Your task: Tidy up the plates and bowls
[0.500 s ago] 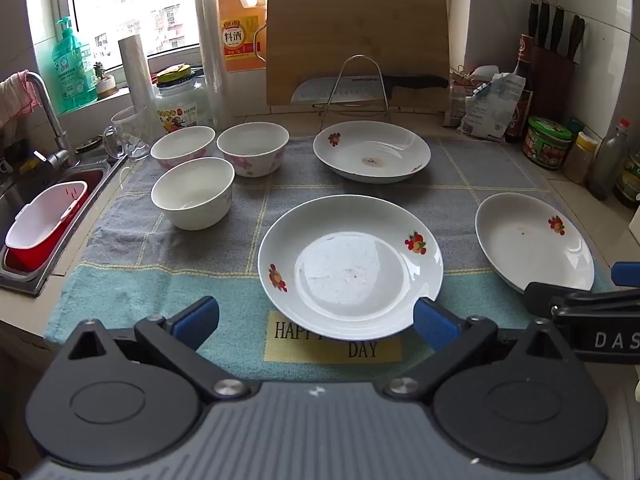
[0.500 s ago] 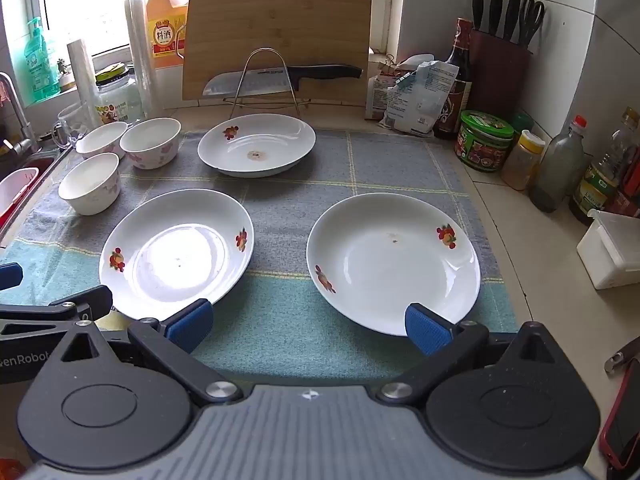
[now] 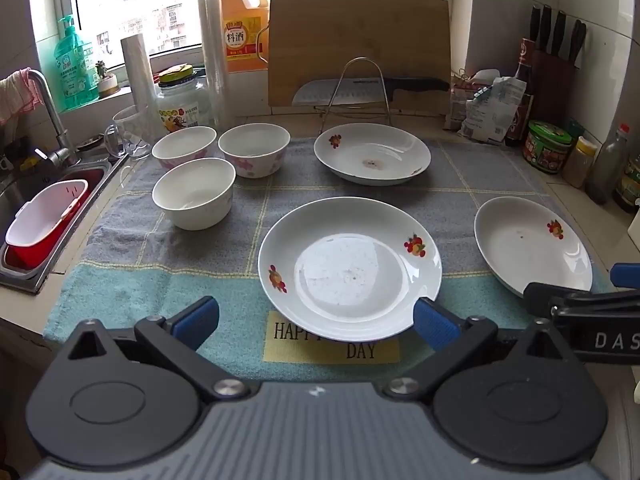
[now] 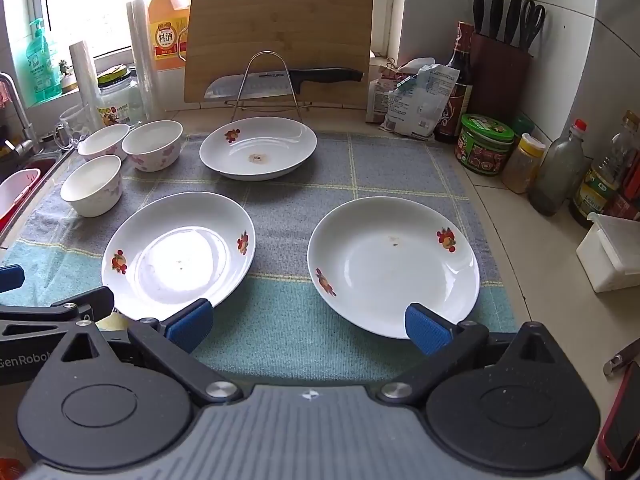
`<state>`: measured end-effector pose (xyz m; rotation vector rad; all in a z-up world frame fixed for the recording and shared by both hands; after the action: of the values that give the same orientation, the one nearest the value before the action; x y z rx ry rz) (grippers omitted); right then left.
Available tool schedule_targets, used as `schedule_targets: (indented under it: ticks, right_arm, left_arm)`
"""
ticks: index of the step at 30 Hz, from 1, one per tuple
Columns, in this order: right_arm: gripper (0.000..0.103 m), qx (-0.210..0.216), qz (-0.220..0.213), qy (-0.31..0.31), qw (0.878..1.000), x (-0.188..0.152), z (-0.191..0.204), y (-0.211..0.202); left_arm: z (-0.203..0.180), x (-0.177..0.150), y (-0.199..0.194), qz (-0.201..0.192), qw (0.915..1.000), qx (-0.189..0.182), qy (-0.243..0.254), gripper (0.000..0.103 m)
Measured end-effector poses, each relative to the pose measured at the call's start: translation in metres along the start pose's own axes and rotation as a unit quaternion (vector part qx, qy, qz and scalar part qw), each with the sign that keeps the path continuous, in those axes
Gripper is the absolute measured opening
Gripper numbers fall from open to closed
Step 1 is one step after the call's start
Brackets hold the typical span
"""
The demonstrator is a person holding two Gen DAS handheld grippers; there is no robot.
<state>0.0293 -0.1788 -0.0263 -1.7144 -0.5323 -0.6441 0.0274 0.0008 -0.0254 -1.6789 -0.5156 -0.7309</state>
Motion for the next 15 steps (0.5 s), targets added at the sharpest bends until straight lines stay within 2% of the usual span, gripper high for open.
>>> schedule_targets:
  ticks: [15]
  right_arm:
    - [0.103,0.0,-0.001,0.0,1.0,-0.0015,-0.0006,-0.0023]
  left_arm:
    - [0.0031,-0.0005,-0.0018,-0.003,1.0,-0.002,-0.002,0.102]
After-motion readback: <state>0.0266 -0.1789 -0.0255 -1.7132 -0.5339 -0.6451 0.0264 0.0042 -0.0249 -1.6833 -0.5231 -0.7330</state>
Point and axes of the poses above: each gripper's, at about its wrist camera, not at the fingertips, and y roughly the way its jaws point, z to its left, x to its top, the point moved 4 cm from there along y, roughly the way its jaws point, and after that the axes turned 13 degrees about -x, right-handed, at the moved point
